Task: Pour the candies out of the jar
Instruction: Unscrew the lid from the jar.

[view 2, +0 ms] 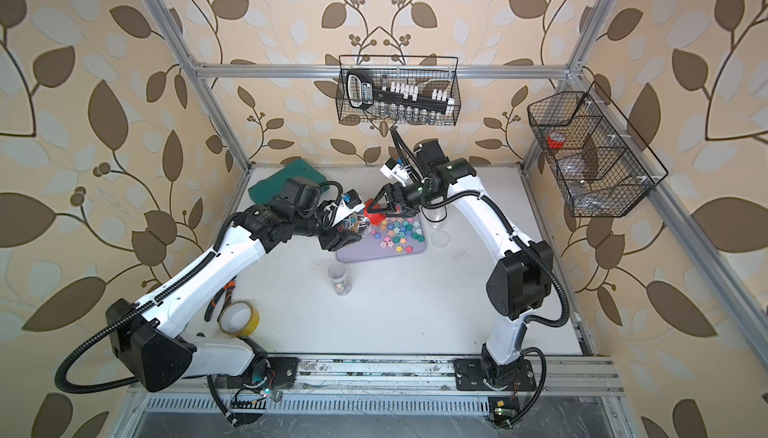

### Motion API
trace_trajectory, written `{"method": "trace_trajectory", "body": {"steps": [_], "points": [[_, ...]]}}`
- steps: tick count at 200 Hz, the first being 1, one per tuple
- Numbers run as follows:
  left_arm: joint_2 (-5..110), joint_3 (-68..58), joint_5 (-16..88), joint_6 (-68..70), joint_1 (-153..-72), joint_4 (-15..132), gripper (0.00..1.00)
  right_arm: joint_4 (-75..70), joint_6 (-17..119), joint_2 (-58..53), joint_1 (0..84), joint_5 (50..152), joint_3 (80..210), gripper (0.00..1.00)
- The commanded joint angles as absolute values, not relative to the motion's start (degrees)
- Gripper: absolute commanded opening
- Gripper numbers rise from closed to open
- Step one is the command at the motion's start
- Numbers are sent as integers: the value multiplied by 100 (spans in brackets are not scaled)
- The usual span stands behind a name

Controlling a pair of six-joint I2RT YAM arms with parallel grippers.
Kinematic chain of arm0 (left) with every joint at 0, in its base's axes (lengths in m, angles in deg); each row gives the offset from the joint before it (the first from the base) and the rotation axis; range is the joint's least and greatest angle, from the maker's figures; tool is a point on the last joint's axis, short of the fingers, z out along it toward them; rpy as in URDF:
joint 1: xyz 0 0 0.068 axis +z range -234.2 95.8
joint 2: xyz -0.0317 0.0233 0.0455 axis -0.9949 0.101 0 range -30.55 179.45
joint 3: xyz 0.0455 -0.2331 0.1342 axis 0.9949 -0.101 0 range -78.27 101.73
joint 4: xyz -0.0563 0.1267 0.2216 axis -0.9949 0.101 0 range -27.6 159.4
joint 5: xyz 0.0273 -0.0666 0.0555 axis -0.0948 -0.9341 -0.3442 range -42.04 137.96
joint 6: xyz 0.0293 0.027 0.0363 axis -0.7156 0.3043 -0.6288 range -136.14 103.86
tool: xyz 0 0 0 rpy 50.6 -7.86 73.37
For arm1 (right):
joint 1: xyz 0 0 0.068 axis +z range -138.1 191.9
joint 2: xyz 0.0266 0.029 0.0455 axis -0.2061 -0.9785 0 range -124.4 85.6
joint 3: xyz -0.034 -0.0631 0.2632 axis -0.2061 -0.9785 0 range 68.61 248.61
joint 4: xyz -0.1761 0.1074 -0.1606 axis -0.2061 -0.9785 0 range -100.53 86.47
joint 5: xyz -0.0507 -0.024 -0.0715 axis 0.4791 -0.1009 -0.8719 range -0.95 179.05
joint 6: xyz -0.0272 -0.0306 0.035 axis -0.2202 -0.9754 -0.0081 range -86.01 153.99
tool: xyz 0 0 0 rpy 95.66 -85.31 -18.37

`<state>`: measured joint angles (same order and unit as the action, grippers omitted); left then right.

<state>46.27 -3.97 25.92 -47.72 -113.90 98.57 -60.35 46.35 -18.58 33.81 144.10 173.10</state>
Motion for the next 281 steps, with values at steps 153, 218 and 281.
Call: {"method": "trace_trajectory", "body": {"steps": [153, 218, 281], "points": [[4748, -331, 1532, -4289, -11409, 8996, 42, -5929, 3674, -1433, 3414, 14541, 17112, 57], [5084, -32, 558, -3948, -11374, 8999, 42, -5626, 2592, -996, 3310, 14841, 16420, 54], [5102, 89, 195, -3960, -11344, 9203, 42, -4102, 2295, -294, 2999, 15604, 15439, 51]]}}
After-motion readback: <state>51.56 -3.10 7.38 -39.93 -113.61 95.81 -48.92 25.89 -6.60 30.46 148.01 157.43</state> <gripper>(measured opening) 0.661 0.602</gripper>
